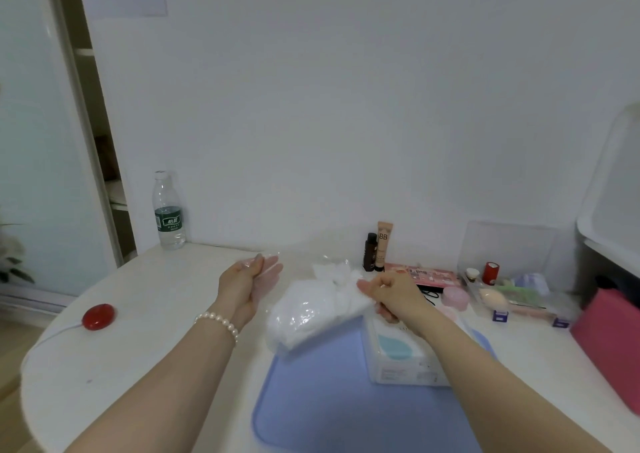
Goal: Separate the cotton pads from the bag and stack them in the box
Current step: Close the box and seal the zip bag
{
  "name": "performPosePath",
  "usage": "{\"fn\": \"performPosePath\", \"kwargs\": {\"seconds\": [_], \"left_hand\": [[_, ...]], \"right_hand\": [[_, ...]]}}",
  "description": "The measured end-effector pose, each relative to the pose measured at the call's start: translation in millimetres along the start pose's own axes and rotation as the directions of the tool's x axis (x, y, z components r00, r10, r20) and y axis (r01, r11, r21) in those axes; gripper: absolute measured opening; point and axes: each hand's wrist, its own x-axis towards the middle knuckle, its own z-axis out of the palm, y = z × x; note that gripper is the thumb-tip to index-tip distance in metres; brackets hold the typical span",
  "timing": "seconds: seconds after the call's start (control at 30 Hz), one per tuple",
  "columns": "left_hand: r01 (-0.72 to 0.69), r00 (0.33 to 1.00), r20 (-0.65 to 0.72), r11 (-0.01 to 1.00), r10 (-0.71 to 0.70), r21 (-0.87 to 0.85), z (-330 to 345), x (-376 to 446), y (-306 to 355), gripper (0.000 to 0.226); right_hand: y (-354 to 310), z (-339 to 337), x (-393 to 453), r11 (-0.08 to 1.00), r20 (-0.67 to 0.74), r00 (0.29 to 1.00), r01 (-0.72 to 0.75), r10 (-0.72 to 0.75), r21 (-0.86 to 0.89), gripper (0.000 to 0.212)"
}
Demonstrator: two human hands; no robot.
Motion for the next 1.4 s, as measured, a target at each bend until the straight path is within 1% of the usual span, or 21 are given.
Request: {"fn": "performPosePath", "kwargs": {"seconds": [0.07, 0.13, 0.27, 0.4, 0.47, 0.53, 0.57, 0.6, 0.63, 0.7, 0.73, 0.8, 0.87, 0.93, 1.03, 1.17, 1.23, 1.27, 1.33, 1.37, 1.4], "left_hand": [[0.001, 1.0, -0.011, 1.0, -0.001, 0.001, -3, 1, -2, 0.007], [0.007, 1.0, -0.006, 1.0, -0.007, -0.003, -3, 1, -5, 0.008], [0.024, 1.0, 0.016, 0.999, -0.024, -0.036, 2, 0, -8, 0.014], [0.015, 0.998, 0.061, 1.0, -0.013, -0.024, 10, -1, -8, 0.017], [0.02, 0.994, 0.108, 0.999, -0.017, -0.03, 12, -2, -5, 0.017], [0.047, 0.977, 0.209, 0.998, -0.038, -0.04, 14, -4, 0, 0.02], [0.062, 0.963, 0.264, 0.997, -0.049, -0.04, 15, -4, 2, 0.022], [0.075, 0.949, 0.308, 0.997, -0.061, -0.032, 16, -5, 4, 0.022], [0.082, 0.938, 0.338, 0.997, -0.073, -0.013, 17, -6, 5, 0.021], [0.082, 0.924, 0.372, 0.996, -0.088, 0.03, 21, -7, 6, 0.017], [0.079, 0.92, 0.382, 0.996, -0.091, 0.049, 23, -7, 7, 0.016], [0.06, 0.923, 0.373, 0.994, -0.089, 0.088, 25, -7, 10, 0.018], [0.033, 0.949, 0.306, 0.989, -0.076, 0.145, 24, -6, 18, 0.013], [-0.015, 0.969, 0.242, 0.964, -0.051, 0.264, 22, -1, 29, 0.008], [-0.077, 0.978, 0.21, 0.91, -0.011, 0.407, 22, 9, 48, 0.005], [-0.197, 0.975, 0.199, 0.821, 0.104, 0.535, 23, 21, 70, 0.006], [-0.22, 0.973, 0.189, 0.762, 0.13, 0.609, 19, 22, 70, 0.009], [-0.214, 0.974, 0.195, 0.733, 0.112, 0.646, 15, 20, 65, 0.009], [-0.154, 0.978, 0.207, 0.709, 0.011, 0.688, 2, 18, 47, 0.006], [-0.099, 0.976, 0.207, 0.721, -0.062, 0.685, -5, 17, 37, 0.005], [-0.038, 0.969, 0.206, 0.742, -0.137, 0.669, -11, 14, 27, 0.004]], "right_hand": [[0, -7, -3, 0.991, 0.11, 0.991, -0.087, 0.075, 0.107, 0.017], [2, -14, -4, 0.978, 0.136, 0.985, -0.128, 0.106, 0.165, 0.015], [13, -30, -2, 0.968, 0.153, 0.977, -0.177, 0.15, 0.179, 0.012], [14, -41, -3, 0.977, 0.2, 0.967, -0.18, 0.155, 0.112, 0.015], [11, -48, -3, 0.981, 0.273, 0.945, -0.192, 0.178, 0.025, 0.02], [8, -56, -3, 0.976, 0.371, 0.904, -0.214, 0.215, -0.043, 0.023], [6, -57, -4, 0.977, 0.414, 0.887, -0.209, 0.205, -0.037, 0.022], [1, -56, -4, 0.979, 0.432, 0.883, -0.205, 0.181, 0.009, 0.026], [-5, -53, -3, 0.976, 0.419, 0.895, -0.203, 0.151, 0.082, 0.034], [-18, -42, 4, 0.964, 0.324, 0.94, -0.179, 0.108, 0.198, 0.043], [-25, -36, 8, 0.964, 0.277, 0.957, -0.153, 0.089, 0.218, 0.042], [-35, -24, 18, 0.958, 0.222, 0.974, -0.114, 0.054, 0.264, 0.028], [-42, -16, 28, 0.94, 0.148, 0.988, -0.084, 0.036, 0.331, 0.02], [-49, -12, 36, 0.934, 0.082, 0.996, -0.064, 0.037, 0.353, 0.02], [-62, -5, 45, 0.949, 0.027, 0.999, -0.034, 0.027, 0.313, 0.014], [-73, -8, 55, 0.955, -0.045, 0.996, 0.081, -0.071, 0.286, 0.011], [-66, -14, 56, 0.973, -0.015, 0.999, 0.047, -0.045, 0.228, 0.011], [-59, -17, 53, 0.989, 0.014, 1.0, -0.004, 0.002, 0.149, 0.011], [-39, -21, 48, 0.992, 0.069, 0.99, -0.118, 0.12, -0.038, 0.005], [-29, -21, 45, 0.979, 0.09, 0.98, -0.169, 0.179, -0.116, 0.007], [-21, -21, 42, 0.96, 0.107, 0.967, -0.211, 0.233, -0.182, 0.018]]}}
